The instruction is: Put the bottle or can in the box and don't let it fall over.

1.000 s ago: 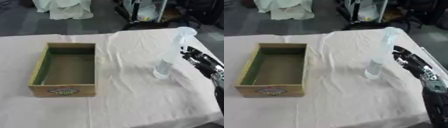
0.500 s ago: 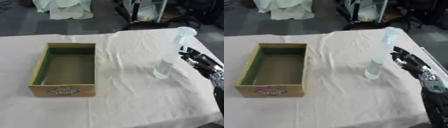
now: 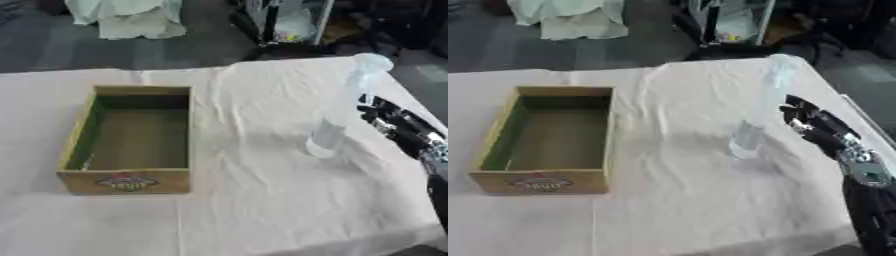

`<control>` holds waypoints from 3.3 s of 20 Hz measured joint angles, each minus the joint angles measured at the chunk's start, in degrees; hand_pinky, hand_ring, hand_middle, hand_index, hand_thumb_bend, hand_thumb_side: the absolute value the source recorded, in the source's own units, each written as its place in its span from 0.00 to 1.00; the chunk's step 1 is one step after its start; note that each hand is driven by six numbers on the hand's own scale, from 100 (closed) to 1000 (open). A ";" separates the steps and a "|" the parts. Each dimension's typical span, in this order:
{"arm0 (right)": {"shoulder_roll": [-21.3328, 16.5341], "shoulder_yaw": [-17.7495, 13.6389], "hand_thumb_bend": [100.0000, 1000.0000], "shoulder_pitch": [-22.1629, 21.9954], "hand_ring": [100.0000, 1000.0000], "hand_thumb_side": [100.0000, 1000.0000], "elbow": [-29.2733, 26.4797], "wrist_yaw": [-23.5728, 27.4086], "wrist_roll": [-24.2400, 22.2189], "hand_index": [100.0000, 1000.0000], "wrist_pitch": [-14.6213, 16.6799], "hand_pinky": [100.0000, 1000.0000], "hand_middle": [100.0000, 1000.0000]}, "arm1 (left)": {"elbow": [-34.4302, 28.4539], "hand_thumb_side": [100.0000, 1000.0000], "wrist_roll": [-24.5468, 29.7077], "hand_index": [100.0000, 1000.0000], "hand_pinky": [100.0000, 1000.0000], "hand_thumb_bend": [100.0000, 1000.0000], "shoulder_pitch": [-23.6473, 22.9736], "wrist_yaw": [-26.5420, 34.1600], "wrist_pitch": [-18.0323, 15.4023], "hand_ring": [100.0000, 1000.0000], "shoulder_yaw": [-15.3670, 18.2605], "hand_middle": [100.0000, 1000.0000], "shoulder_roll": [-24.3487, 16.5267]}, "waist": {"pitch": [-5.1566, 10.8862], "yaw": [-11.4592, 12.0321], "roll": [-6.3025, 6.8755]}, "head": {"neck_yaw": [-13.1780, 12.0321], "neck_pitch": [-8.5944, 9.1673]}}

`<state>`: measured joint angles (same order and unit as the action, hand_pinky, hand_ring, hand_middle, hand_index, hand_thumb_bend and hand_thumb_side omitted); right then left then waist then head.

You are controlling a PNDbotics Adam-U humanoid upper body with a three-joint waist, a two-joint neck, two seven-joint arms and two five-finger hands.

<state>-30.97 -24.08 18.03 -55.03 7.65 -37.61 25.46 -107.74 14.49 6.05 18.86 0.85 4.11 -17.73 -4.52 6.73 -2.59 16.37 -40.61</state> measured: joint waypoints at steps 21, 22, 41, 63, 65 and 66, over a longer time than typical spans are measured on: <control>-0.03 0.53 0.00 -0.94 1.00 0.41 -1.02 1.27 -1.54 1.00 0.39 1.00 1.00 | 0.00 0.79 0.01 0.75 1.00 0.00 0.00 0.00 -0.01 1.00 0.00 1.00 0.00 | 0.00 -0.10 0.00 | 0.12 0.00; -0.03 0.53 0.00 -0.94 1.00 0.41 -1.03 1.27 -1.55 1.00 0.37 1.00 1.00 | 0.00 0.79 0.01 0.75 1.00 0.00 0.00 0.00 -0.01 1.00 0.00 1.00 0.00 | 0.00 -0.10 0.00 | 0.12 0.00; 0.27 0.52 0.00 0.36 1.00 0.41 -2.91 0.14 0.02 1.00 -1.07 1.00 1.00 | 0.00 0.79 0.08 0.75 1.00 0.00 0.00 0.01 -0.05 1.00 0.00 1.00 0.00 | 0.00 0.00 0.00 | 0.42 0.00; 1.93 0.52 0.00 1.12 1.00 0.41 -4.65 -1.04 0.92 1.00 -3.18 1.00 1.00 | 0.00 0.79 0.20 0.75 1.00 0.00 0.00 0.01 0.02 1.00 0.00 1.00 0.00 | -0.01 0.07 0.01 | 0.66 0.02; 2.03 0.52 0.00 1.31 1.00 0.41 -4.96 -1.23 1.04 1.00 -3.41 1.00 1.00 | 0.00 0.79 0.20 0.75 1.00 0.00 0.00 0.01 0.02 1.00 0.00 1.00 0.00 | -0.01 0.10 0.01 | 0.67 0.02; 2.04 0.52 0.00 1.42 1.00 0.41 -5.12 -1.29 1.11 1.00 -3.55 1.00 1.00 | 0.00 0.79 0.20 0.75 1.00 0.00 0.00 0.01 0.02 1.00 0.00 1.00 0.00 | -0.01 0.12 0.01 | 0.68 0.03</control>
<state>-28.93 -23.56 19.45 -60.15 6.36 -36.50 21.90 -107.73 14.70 6.05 18.86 0.87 4.11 -17.73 -4.53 6.85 -2.58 17.06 -40.58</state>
